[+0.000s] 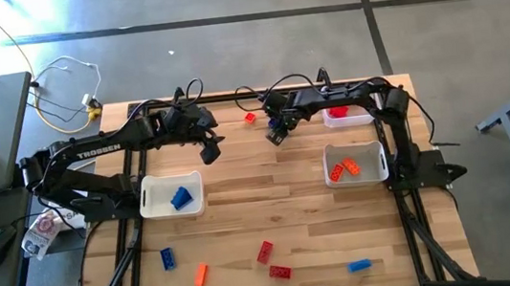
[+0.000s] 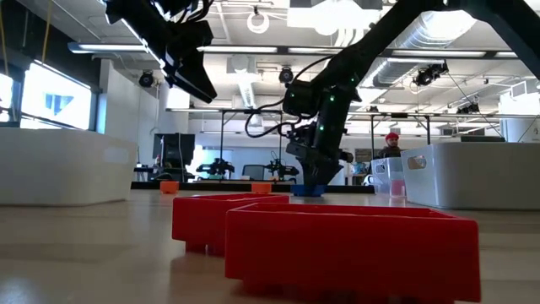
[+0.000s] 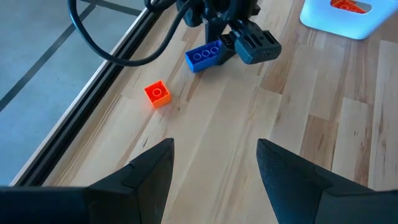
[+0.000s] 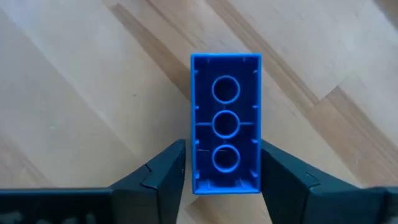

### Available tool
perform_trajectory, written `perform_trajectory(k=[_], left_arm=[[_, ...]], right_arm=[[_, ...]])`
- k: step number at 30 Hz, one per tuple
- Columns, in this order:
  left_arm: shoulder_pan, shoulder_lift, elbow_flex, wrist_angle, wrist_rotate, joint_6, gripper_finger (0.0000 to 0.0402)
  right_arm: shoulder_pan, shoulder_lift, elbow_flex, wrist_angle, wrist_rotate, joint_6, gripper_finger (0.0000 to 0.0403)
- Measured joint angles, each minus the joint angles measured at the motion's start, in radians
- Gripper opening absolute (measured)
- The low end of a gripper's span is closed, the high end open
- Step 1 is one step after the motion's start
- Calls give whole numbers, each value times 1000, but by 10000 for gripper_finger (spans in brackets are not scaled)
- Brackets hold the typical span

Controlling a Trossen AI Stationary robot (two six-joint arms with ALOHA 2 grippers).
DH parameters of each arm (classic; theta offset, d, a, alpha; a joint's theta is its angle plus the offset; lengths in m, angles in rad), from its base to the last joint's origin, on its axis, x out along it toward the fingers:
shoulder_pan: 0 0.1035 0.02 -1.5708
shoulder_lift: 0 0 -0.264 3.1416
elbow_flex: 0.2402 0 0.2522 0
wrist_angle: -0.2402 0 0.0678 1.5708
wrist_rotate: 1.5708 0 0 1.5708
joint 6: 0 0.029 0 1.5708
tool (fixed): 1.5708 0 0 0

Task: Sort & place blocks by color
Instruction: Put the blue game piece into the white bin

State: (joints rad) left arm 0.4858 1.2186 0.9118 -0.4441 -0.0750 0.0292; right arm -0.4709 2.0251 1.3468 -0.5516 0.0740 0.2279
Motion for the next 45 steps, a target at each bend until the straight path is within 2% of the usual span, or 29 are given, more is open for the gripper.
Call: perform_trajectory(k=[6,11,24,36,45], left_arm=[[0,0,0,3,0,0,214],[0,0,0,22,0,-12,214],[0,0,0,104,0,-242,214],[0,0,0,111,1,-468,214],[-7,0,0,117,45,-533,214]], right_arm=[[0,-2,0,-10,-22,-1,110],[4,-8,0,-24,-25,-25,110],[107,-132,-1,-30,-16,-136,110],[247,-210,-1,24,60,-210,110],[324,-235,-1,128,205,-357,110]])
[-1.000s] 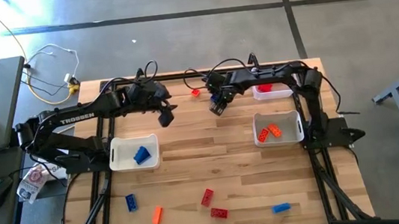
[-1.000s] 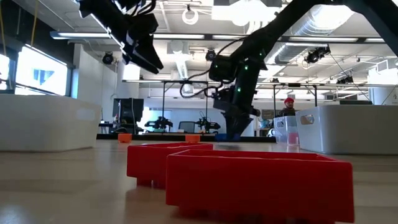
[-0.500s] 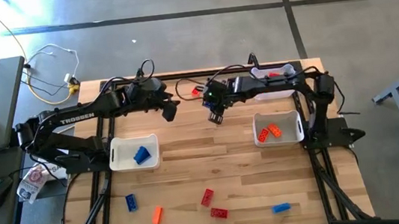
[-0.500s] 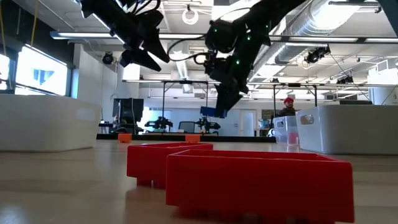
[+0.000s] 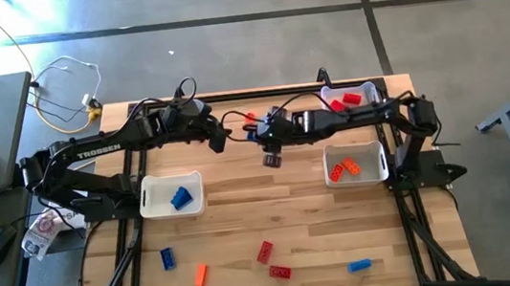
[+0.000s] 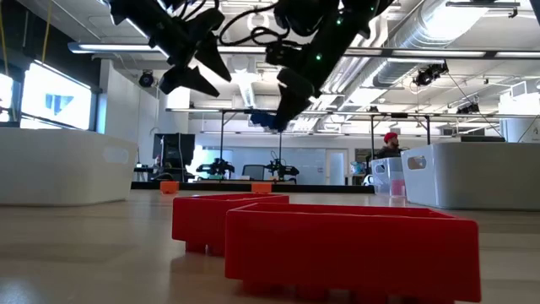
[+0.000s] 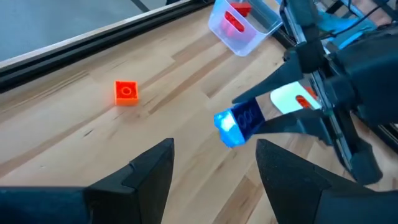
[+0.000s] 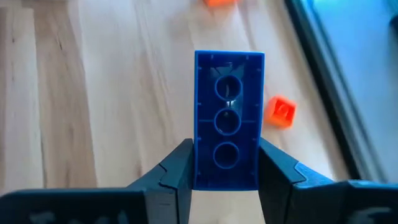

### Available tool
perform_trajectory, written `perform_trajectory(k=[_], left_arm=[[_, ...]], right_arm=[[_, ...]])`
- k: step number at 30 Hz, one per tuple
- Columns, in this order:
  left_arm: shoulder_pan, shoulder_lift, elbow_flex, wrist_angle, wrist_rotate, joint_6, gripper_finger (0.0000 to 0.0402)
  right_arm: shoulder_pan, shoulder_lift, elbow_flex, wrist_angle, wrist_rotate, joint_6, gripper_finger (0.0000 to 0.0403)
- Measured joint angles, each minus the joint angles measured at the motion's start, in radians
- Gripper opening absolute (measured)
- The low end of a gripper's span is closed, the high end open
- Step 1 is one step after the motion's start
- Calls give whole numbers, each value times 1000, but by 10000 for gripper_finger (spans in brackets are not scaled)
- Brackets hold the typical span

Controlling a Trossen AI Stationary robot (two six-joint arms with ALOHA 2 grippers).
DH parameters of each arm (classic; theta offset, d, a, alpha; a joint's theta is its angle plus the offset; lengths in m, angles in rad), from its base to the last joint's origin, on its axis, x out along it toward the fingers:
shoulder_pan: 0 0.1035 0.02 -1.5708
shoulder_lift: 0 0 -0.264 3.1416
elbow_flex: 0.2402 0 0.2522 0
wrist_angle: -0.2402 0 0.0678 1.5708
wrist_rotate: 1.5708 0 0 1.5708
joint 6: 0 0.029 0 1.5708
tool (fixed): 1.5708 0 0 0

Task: Sort & place blocks by color
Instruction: Put the blue game piece into the white bin

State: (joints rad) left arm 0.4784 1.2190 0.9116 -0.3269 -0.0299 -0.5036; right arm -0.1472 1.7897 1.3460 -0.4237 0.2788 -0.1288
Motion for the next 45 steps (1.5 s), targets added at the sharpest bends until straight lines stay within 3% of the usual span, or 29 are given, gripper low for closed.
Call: perform_trajectory(k=[12,35,39,45], left_arm=[[-29,0,0,39,2,-31,214],[-28,0,1,93,61,4,212],[-28,0,1,91,72,8,194],[-29,0,1,97,80,45,132]], right_arm=[[43,0,0,211,67,-269,110],[76,2,1,449,99,-499,110],[76,2,1,451,115,-500,110],[76,2,1,449,132,-501,110]])
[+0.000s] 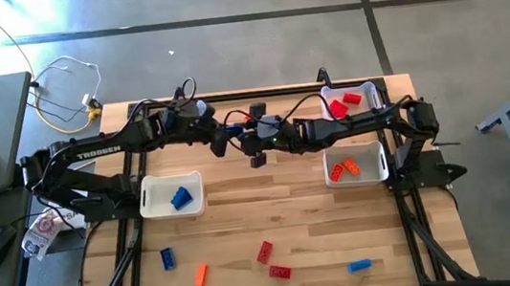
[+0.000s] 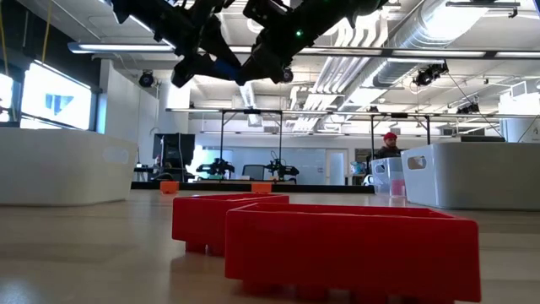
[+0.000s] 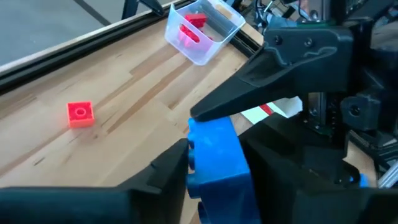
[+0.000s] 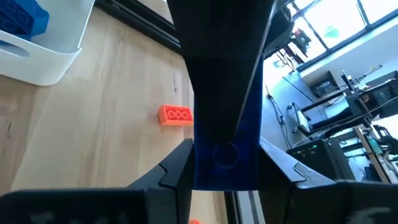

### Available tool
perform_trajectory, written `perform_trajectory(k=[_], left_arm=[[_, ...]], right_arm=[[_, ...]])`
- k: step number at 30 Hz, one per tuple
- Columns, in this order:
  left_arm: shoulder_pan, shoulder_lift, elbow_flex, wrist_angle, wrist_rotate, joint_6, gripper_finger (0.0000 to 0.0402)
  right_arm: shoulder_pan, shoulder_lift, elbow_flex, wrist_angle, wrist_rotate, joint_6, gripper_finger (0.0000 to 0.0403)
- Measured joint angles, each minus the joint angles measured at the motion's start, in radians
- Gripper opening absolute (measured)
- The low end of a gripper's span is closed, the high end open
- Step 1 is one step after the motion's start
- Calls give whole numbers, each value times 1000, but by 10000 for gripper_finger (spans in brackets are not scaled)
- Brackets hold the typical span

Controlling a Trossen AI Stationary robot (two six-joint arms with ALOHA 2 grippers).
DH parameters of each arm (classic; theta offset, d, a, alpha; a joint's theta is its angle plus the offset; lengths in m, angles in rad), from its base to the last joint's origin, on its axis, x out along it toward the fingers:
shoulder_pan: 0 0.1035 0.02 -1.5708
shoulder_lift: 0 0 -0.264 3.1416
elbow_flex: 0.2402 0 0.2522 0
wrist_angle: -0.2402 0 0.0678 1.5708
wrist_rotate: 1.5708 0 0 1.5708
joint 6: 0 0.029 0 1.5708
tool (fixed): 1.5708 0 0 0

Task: Sort & place blocks by color
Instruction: Put the blue game piece into the white bin

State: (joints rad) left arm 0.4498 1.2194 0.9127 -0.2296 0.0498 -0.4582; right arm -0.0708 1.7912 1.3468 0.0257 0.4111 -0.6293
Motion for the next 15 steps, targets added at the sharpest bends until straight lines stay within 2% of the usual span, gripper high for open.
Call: perform_trajectory(k=[6,15], left_arm=[[1,0,0,2,-12,43,77],[-1,0,-1,-29,-4,115,78]], right_arm=[[0,0,0,-1,12,-7,122],[1,-1,2,-36,-5,74,132]])
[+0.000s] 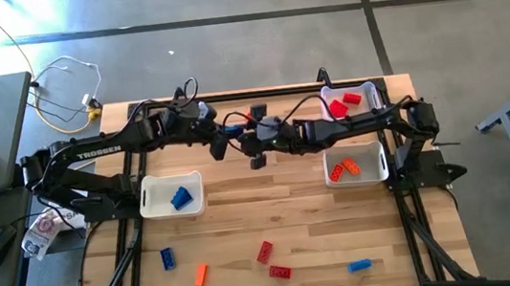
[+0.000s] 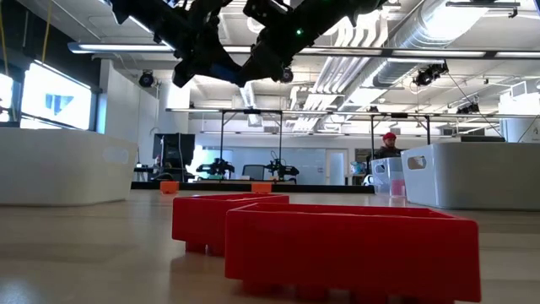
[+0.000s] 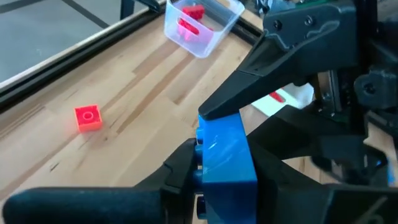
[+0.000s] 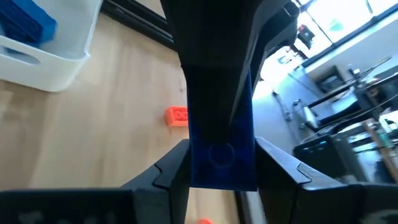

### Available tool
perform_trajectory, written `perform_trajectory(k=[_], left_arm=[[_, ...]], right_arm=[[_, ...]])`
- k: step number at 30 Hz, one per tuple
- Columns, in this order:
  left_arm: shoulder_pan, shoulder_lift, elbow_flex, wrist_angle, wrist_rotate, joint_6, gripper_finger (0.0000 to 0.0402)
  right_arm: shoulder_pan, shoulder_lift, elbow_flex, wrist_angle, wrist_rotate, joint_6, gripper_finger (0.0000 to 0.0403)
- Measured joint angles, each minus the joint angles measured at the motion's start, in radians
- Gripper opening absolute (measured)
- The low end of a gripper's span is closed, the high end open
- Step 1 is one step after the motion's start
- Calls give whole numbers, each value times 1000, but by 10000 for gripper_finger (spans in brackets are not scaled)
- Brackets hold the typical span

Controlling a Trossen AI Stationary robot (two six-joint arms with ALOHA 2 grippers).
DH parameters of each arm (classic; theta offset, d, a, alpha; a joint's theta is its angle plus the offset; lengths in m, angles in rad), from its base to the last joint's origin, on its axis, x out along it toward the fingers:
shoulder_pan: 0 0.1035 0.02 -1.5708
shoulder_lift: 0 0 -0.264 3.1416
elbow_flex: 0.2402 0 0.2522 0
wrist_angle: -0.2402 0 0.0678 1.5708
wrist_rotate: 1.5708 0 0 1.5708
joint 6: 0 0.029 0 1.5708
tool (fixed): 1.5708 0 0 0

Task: Sort & place blocks by color
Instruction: Put the blue game piece into the white bin

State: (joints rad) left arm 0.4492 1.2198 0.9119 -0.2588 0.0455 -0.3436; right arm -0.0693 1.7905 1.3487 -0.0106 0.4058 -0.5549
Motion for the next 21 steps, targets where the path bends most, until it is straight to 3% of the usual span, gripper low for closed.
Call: perform_trajectory(k=[8,15,21], left_arm=[[-24,-1,-1,-106,-22,58,72],[-91,-28,-2,-288,-162,34,72],[-175,-82,-1,-375,-164,-24,72]], right_arm=[[22,-1,-1,-67,7,109,172],[60,-2,-1,-170,34,179,198],[72,-2,-1,-262,-64,244,200]])
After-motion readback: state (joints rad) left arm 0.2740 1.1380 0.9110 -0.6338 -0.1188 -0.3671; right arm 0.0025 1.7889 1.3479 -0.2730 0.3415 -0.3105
